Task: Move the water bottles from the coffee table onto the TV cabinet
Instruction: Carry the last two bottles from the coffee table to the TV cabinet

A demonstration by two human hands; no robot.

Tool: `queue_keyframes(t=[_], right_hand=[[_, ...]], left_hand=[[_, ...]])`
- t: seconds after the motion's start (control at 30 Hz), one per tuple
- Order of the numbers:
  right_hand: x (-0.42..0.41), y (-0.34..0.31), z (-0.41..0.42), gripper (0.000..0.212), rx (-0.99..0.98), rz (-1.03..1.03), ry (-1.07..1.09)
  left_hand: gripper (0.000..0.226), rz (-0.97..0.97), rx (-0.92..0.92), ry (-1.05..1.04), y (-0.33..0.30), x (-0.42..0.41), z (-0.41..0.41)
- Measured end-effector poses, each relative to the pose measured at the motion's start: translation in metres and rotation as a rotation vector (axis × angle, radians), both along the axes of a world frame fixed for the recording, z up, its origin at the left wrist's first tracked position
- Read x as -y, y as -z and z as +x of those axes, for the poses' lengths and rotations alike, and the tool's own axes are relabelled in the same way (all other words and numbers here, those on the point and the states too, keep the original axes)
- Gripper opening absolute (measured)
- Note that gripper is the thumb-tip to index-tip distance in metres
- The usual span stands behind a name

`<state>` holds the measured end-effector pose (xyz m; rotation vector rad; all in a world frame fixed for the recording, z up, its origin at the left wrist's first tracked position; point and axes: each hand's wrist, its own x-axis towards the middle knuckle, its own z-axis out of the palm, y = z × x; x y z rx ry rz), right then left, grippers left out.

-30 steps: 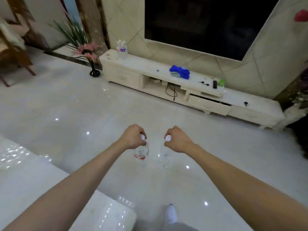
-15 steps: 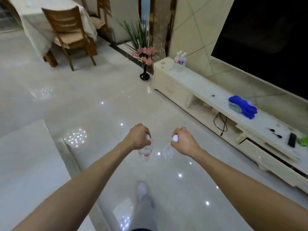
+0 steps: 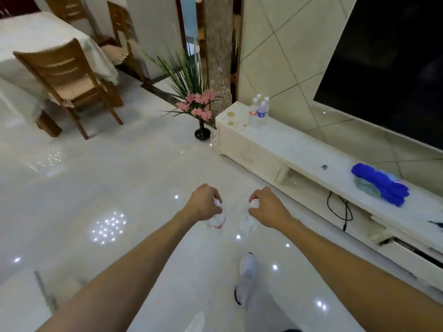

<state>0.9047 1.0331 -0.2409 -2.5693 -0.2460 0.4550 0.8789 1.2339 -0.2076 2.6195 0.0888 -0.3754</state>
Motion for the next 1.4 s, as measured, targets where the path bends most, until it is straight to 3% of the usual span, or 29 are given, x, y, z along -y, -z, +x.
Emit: queue_keyframes(t=[0.2, 0.33, 0.73, 1.17, 1.4], right_hand=[[-0.024, 0.027, 0.162, 0.029, -0.062, 0.074, 0.067], [-0.040, 0.031, 0.266, 0.019, -0.116, 0.067, 0.058], [-0.073, 0.065, 0.534, 0.034, -0.190, -0.014, 0.183], [-0.077, 0.114, 0.718, 0.035, -0.324, 0.075, 0.565], [-0.070, 0.172, 0.788, 0.030, -0.362, 0.135, 0.679]], left_hand=[[0.025, 0.013, -0.034, -0.009, 0.011, -0.021, 0.168], [0.027, 0.023, -0.050, 0.026, 0.007, -0.030, 0.277], [0.035, -0.028, -0.103, 0.131, 0.048, -0.057, 0.582], [0.032, -0.040, -0.388, 0.430, 0.111, -0.045, 0.825], [0.037, -0.029, -0.425, 0.409, 0.175, -0.009, 0.894]])
